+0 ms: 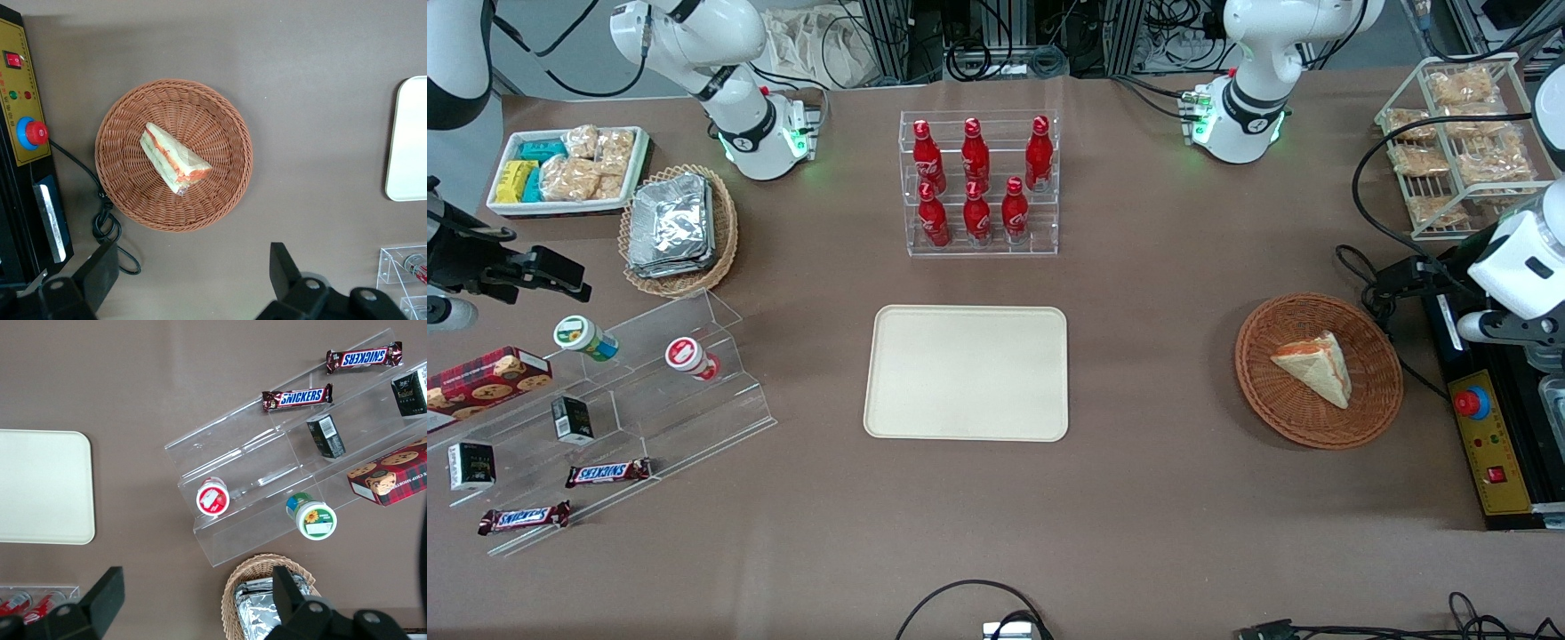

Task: Place sandwich from basket to tray
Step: 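Lower the open left gripper over the wrapped sandwich in the wicker basket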

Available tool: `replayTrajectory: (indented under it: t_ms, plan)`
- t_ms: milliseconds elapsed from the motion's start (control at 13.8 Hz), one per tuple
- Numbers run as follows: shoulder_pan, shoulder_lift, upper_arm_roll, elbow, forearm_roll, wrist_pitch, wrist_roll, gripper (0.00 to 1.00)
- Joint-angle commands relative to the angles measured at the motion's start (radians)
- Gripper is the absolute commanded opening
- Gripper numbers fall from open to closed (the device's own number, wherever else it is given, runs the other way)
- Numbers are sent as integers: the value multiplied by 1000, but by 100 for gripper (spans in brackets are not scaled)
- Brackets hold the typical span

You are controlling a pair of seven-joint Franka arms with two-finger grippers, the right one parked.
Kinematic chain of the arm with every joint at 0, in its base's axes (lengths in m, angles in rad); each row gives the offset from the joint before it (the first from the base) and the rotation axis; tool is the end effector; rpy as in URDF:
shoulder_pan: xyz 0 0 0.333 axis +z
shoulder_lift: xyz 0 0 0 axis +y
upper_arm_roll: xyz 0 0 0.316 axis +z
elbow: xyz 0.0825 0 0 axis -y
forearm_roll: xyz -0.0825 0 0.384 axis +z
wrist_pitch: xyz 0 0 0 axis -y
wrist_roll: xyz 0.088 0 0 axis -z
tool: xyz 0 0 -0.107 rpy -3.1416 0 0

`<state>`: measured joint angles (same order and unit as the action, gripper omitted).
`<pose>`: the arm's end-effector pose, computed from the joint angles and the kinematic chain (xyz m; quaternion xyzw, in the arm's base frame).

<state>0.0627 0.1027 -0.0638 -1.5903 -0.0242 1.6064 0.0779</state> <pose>0.5840 -0.0015 0.5599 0.9982 -0.0385 -0.0426 0.0170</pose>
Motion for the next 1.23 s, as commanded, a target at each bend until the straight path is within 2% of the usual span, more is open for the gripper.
replayTrajectory:
  t_ms: [0, 289, 434, 578, 867, 1012, 1157]
  plan:
    - [2, 18, 2, 30, -8, -22, -7, 100]
    - [2, 89, 1, 116, -8, -83, -15, 100]
    - [6, 98, 1, 95, -5, -82, -71, 100]
    - [12, 86, 2, 8, -2, -37, -205, 100]
    - [29, 6, 7, -303, 0, 330, -234, 100]
    - [40, 17, 7, -400, -2, 465, -273, 100]
    - [49, 64, 9, -437, -3, 555, -404, 100]
